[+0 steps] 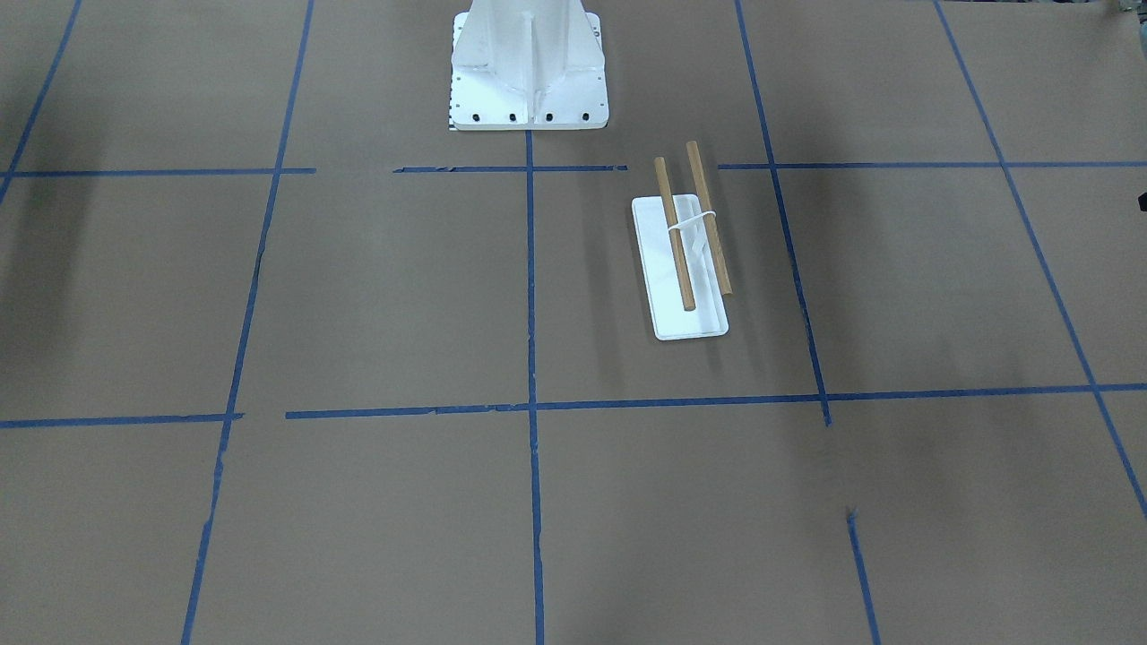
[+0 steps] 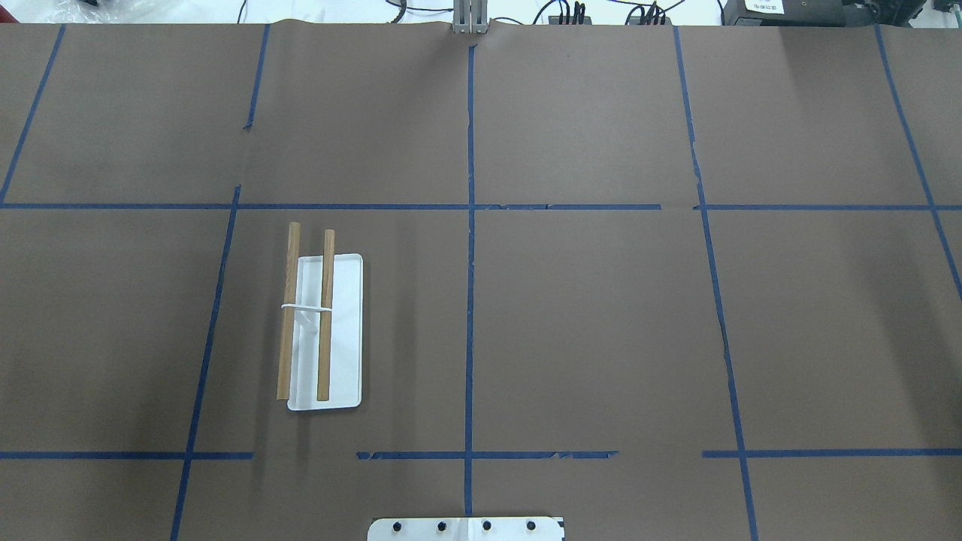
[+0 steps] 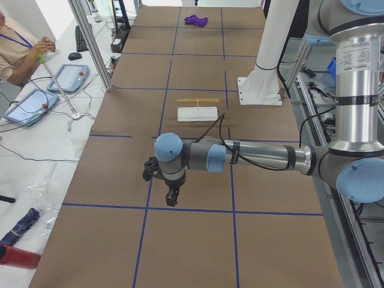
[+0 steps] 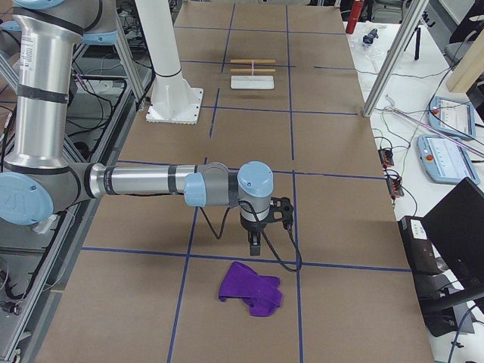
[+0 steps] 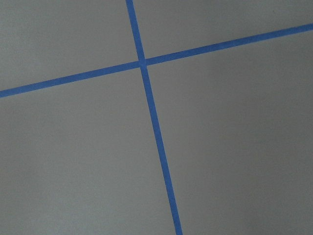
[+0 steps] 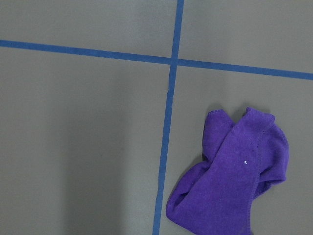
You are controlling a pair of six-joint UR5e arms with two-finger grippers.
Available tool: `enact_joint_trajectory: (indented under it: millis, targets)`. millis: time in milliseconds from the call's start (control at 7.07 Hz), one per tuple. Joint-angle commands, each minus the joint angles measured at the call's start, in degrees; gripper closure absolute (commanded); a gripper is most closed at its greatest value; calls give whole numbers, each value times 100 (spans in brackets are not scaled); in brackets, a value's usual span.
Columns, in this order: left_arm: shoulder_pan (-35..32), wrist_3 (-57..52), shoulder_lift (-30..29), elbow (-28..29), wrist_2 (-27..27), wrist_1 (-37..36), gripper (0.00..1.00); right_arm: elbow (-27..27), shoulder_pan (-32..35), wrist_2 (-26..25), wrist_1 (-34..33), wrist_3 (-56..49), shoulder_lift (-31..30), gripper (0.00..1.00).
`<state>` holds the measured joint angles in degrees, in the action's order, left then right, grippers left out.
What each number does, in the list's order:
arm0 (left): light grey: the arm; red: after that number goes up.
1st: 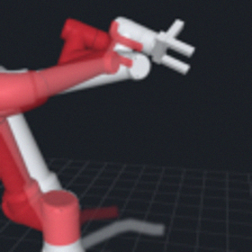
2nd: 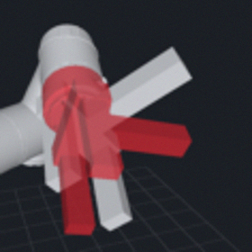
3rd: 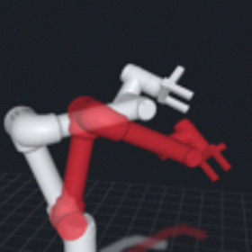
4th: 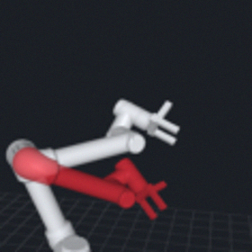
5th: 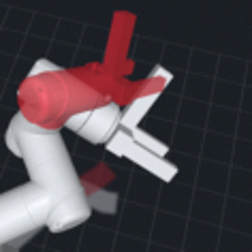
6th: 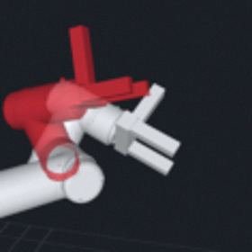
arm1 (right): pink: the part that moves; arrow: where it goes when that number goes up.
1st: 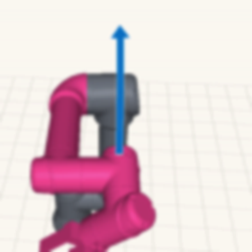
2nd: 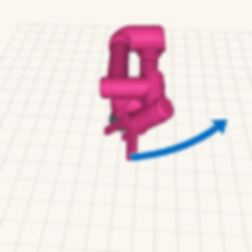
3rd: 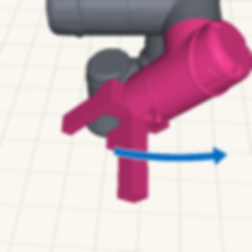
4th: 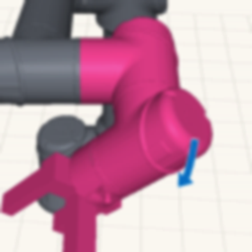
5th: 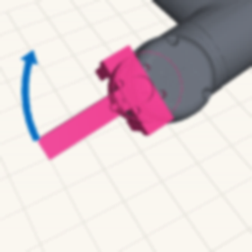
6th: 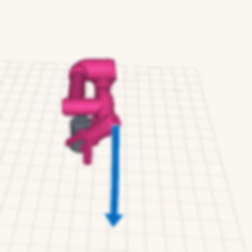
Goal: Hang towel on rack
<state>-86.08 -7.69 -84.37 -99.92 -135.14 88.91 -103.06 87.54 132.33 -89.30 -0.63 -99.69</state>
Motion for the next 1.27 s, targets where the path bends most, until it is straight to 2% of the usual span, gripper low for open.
enact_joint_trajectory:
  millis: [0,283,425,566,849,991,1132]
  targets:
    - [4,-13,-45,-19,-3,12,0,-21,0,12,9,1,28,0]
    - [4,-48,-97,-159,14,82,0,-21,0,3,44,1,37,0]
    - [12,-31,-115,-203,-12,517,0,-21,0,-32,244,-68,37,0]
    - [65,-22,-159,-238,-12,939,0,57,0,-6,855,-60,20,0]
    - [223,13,-545,-107,40,2211,0,85,-270,21,1780,19,37,0]
    - [232,248,-1068,328,41,3088,0,128,-385,29,2532,62,-24,0]
    - [223,390,-1108,524,32,3949,0,233,-822,-6,2984,106,124,0]
